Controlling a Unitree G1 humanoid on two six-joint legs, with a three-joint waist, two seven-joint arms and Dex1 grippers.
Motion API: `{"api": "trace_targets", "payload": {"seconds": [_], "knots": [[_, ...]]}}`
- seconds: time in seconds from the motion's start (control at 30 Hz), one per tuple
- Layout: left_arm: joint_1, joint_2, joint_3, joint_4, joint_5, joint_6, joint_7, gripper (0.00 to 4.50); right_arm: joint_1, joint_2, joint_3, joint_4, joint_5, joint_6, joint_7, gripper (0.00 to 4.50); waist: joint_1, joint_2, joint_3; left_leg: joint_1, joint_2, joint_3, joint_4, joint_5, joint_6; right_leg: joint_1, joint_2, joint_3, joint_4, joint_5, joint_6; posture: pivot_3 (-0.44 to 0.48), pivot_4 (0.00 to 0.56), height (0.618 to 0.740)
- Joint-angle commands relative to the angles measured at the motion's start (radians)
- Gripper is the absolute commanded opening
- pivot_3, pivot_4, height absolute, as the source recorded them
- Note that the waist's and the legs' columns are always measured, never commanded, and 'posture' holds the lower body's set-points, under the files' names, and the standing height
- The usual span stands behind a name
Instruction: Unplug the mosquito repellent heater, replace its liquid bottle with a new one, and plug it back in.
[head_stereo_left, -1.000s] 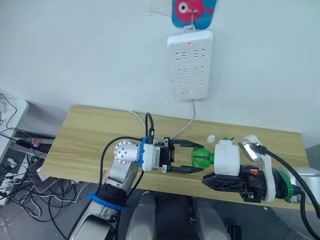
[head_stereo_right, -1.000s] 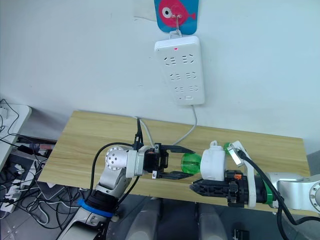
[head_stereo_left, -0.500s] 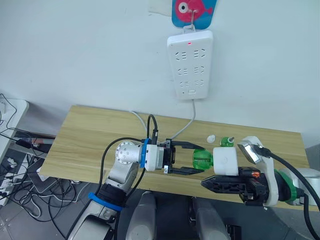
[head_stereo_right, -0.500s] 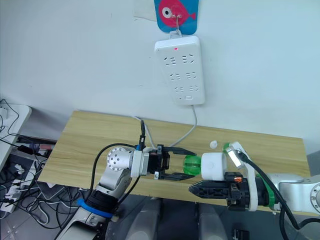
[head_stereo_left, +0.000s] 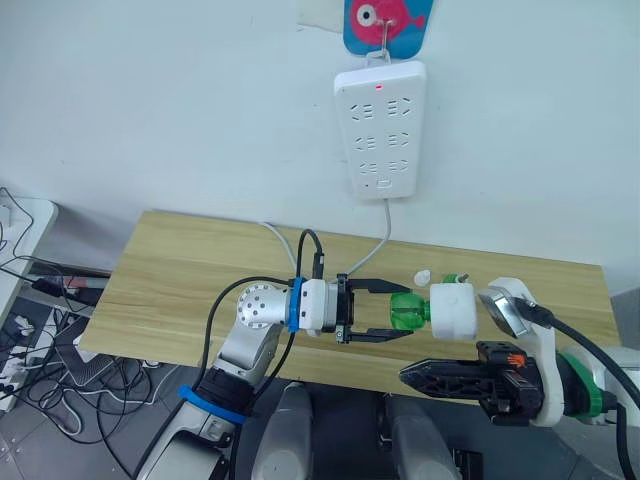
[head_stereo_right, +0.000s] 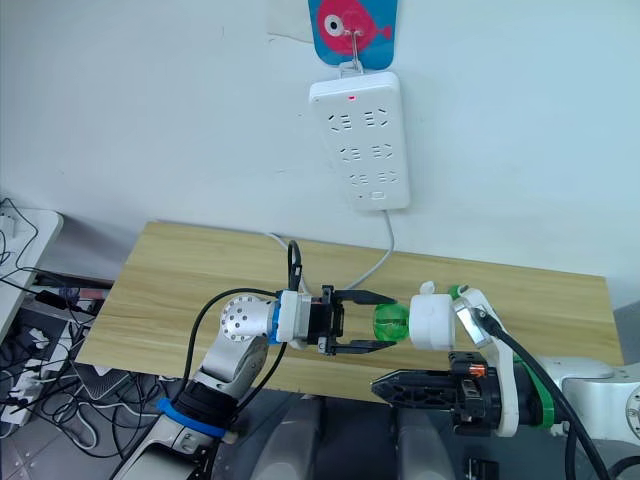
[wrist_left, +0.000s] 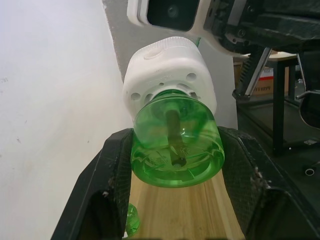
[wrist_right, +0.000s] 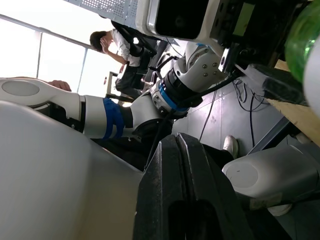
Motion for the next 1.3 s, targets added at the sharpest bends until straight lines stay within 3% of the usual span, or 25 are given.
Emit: {"api": "trace_targets", "payload": {"seconds": [0.03,0.13,0.3,0.43,0.5,0.67,0.77,0.87,1.1,1.3], "knots": [[0.002,-0.007,0.0,-0.021,-0.008,-0.013,0.002,2.23,0.055,-0.029,-0.055,-0.058,0.025,-0.036,0.027,0.03,0.0,0.0,0.0,0.0,0.0,0.0,0.0,0.0,0.0,0.0,0.0,0.0,0.0,0.0,0.0,0.186,0.322,0.74],[0.0,-0.003,0.004,-0.018,-0.011,-0.02,-0.005,2.23,0.152,-0.058,-0.158,-0.059,0.025,-0.02,0.055,0.03,0.0,0.0,0.0,0.0,0.0,0.0,0.0,0.0,0.0,0.0,0.0,0.0,0.0,0.0,0.0,0.186,0.322,0.74],[0.001,0.011,0.012,-0.019,-0.024,-0.027,-0.02,2.23,0.337,-0.048,-0.469,0.07,0.025,0.192,0.076,0.03,0.001,0.0,0.0,0.0,-0.001,0.0,0.0,0.0,0.0,0.001,0.0,0.0,0.0,0.0,0.0,0.187,0.33,0.74],[0.006,0.023,0.018,-0.023,-0.033,-0.029,-0.035,2.23,0.362,-0.017,-0.57,0.148,-0.03,0.275,0.093,0.92,0.001,0.0,0.0,0.001,0.0,0.0,0.0,0.0,0.0,0.001,0.0,0.0,0.0,0.0,0.0,0.18,0.333,0.74],[0.007,0.027,0.02,-0.027,-0.035,-0.025,-0.038,2.23,0.347,-0.003,-0.567,0.171,-0.061,0.289,0.096,1.6,-0.001,0.0,0.0,0.001,0.0,0.0,0.0,0.0,0.0,0.001,0.0,0.0,0.0,0.0,0.0,0.18,0.333,0.74],[0.008,0.037,0.025,-0.038,-0.044,-0.015,-0.045,2.23,0.262,0.044,-0.478,0.233,-0.208,0.279,0.093,1.6,-0.001,0.0,0.0,0.001,0.0,0.001,0.0,0.0,0.0,0.001,0.0,0.001,0.0,0.0,0.0,0.18,0.336,0.74],[0.009,0.047,0.028,-0.051,-0.052,-0.005,-0.05,2.23,0.153,0.092,-0.382,0.311,-0.267,0.262,0.071,0.98,-0.002,-0.001,0.0,0.001,0.0,0.001,0.0,0.0,0.0,0.001,0.0,0.001,0.0,0.0,0.0,0.192,0.341,0.74],[0.008,0.058,0.032,-0.057,-0.06,0.003,-0.054,2.23,0.07,0.133,-0.31,0.359,-0.363,0.266,0.092,0.05,-0.001,0.0,0.0,0.001,0.0,0.001,0.0,0.0,0.0,0.001,0.0,0.001,0.0,0.0,0.0,0.203,0.344,0.74],[0.01,0.061,0.027,-0.073,-0.064,0.019,-0.05,2.23,-0.096,0.269,-0.197,0.413,-0.448,0.271,0.065,0.05,-0.001,0.0,0.0,0.001,0.0,0.001,0.0,0.0,0.0,0.001,0.0,0.001,0.0,0.0,0.0,0.204,0.341,0.74],[-0.005,0.047,0.028,-0.054,-0.05,0.015,-0.046,2.23,-0.102,0.307,-0.195,0.326,-0.328,0.318,0.034,0.05,0.0,0.0,0.0,0.001,-0.001,0.001,0.0,0.0,0.0,0.0,0.0,0.001,0.0,0.0,0.0,0.209,0.341,0.74]]}}
